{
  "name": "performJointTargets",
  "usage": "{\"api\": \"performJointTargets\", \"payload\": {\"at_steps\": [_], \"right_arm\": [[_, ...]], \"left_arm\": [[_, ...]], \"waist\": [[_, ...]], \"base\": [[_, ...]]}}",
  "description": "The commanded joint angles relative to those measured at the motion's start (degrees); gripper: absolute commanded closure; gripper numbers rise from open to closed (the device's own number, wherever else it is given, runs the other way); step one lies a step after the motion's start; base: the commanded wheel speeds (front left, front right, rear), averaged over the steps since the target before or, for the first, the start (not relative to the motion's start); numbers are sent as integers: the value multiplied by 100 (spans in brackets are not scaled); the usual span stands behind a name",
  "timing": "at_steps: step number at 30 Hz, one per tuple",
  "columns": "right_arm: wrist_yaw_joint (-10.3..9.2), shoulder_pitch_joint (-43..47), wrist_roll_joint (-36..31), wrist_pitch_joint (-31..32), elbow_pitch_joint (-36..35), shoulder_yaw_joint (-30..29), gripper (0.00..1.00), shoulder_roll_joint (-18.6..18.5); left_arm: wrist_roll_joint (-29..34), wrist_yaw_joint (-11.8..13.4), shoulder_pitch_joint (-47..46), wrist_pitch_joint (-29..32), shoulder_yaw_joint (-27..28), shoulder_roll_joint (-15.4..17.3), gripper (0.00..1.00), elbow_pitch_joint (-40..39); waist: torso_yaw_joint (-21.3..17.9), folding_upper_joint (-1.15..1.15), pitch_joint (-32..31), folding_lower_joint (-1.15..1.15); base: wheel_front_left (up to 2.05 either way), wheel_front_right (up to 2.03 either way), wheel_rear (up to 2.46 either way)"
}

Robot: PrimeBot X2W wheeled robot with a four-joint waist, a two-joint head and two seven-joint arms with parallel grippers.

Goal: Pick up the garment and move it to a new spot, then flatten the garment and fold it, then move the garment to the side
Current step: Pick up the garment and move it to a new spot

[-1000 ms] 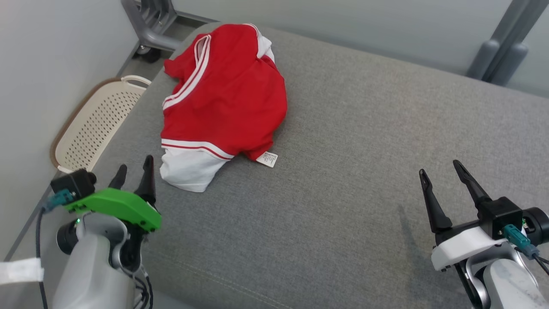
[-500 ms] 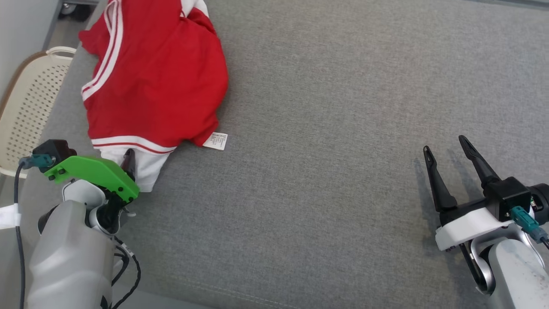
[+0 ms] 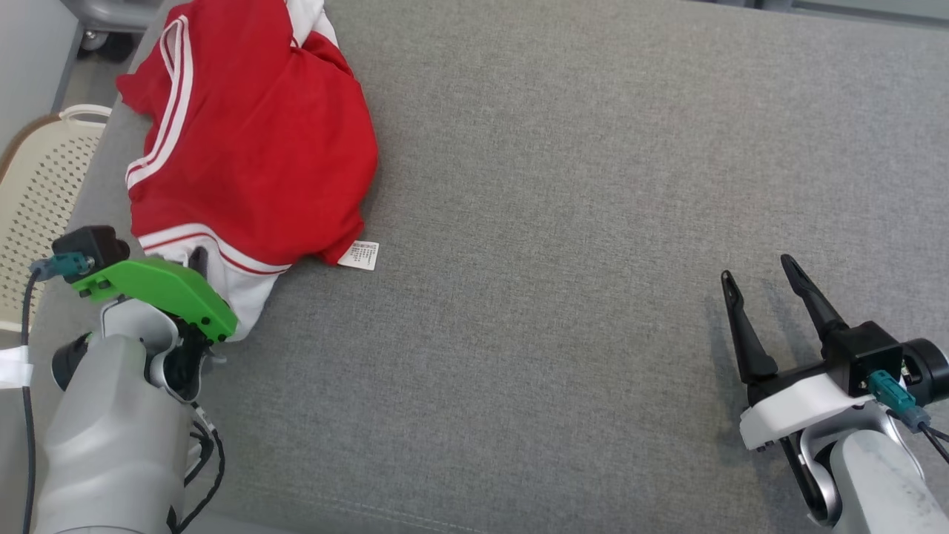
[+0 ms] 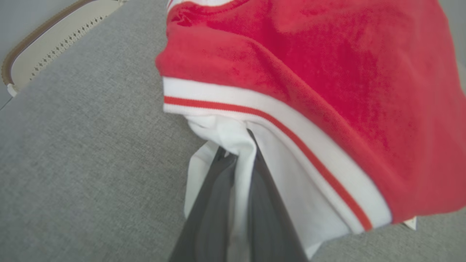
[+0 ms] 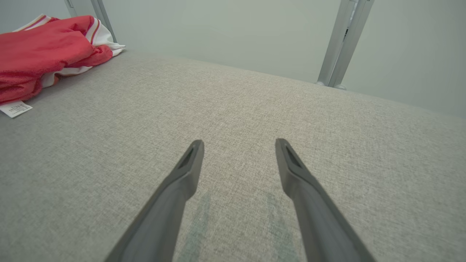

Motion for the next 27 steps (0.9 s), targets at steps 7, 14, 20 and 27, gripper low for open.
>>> {"api": "performJointTargets", "payload": {"at_steps": [7, 14, 20, 27], "right_arm": [[0, 308, 68, -19, 86, 19, 0, 200], [0, 367, 111, -19, 91, 102, 0, 376], [0, 248, 144, -19, 66, 128, 0, 505], [0, 124, 190, -19, 63, 71, 0, 632]], "left_arm": [[380, -4, -129, -330, -342, 115, 100, -991], [849, 152, -276, 294, -955, 39, 100, -2952], [1016, 279, -348, 1178, -1490, -167, 100, -4368], [1164, 243, -257, 1752, -2316, -529, 100, -4749]], "waist": [[22, 0, -712, 0], [-364, 0, -1087, 0], [-981, 0, -1076, 0], [-1862, 0, -849, 0]], "base": [[0, 0, 0], [0, 0, 0], [0, 0, 0], [0, 0, 0]]}}
